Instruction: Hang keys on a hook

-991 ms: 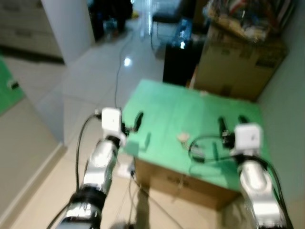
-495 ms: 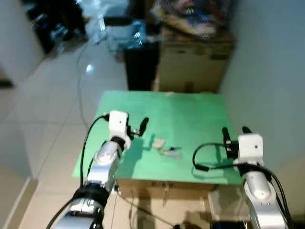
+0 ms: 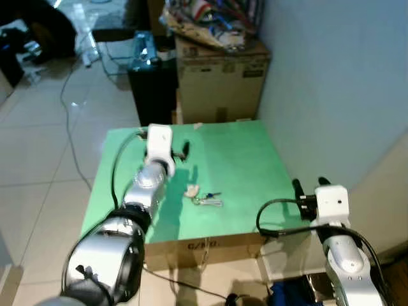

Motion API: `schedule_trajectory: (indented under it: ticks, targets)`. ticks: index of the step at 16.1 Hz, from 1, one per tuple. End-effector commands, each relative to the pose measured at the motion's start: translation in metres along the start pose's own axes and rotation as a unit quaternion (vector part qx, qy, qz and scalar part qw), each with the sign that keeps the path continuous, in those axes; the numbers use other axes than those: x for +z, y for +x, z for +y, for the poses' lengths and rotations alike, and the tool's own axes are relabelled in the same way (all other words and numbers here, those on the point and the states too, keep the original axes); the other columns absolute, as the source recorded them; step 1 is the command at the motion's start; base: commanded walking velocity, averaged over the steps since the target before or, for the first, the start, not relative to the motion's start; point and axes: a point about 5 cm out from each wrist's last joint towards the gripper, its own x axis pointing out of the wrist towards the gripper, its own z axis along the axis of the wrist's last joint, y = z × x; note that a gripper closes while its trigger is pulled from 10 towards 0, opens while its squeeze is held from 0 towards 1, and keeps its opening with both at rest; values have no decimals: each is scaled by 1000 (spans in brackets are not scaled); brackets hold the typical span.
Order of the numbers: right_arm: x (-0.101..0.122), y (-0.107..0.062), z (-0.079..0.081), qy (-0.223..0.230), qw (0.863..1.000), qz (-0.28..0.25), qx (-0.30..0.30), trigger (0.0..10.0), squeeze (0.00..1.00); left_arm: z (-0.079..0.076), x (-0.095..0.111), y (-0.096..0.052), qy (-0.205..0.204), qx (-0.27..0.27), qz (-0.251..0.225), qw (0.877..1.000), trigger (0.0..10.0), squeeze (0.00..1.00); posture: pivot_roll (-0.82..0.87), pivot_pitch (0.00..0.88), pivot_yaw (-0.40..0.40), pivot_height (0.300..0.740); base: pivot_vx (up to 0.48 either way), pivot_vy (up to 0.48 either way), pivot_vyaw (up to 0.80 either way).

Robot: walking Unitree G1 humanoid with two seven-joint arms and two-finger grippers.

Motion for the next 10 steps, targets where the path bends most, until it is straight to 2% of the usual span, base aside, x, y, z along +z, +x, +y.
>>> schedule_trajectory:
  ticks: [1, 4, 6, 7, 10]
  targets:
    - [6, -5, 7, 24, 999, -4, 29, 10000, 0, -11, -9, -1, 0, -25, 28, 999, 10000, 0, -212, 71, 19, 736, 0, 0, 0]
    - [3, -23, 25, 45, 995, 15, 88, 10000, 0, -23, -30, -6, 18, -56, 73, 996, 10000, 0, -232, 126, 21, 736, 0, 0, 0]
    - [2, -38, 33, 55, 992, 37, 111, 10000, 0, -24, -43, -11, 2, -63, 105, 992, 10000, 0, -250, 178, 29, 736, 0, 0, 0]
    - [4, -46, 37, 62, 989, 44, 127, 10000, 0, -31, -49, -13, 2, -80, 117, 990, 10000, 0, -256, 190, 32, 736, 0, 0, 0]
    - [3, -62, 44, 63, 984, 58, 156, 10000, 0, -43, -58, -18, 20, -105, 127, 986, 10000, 0, -284, 205, 36, 736, 0, 0, 0]
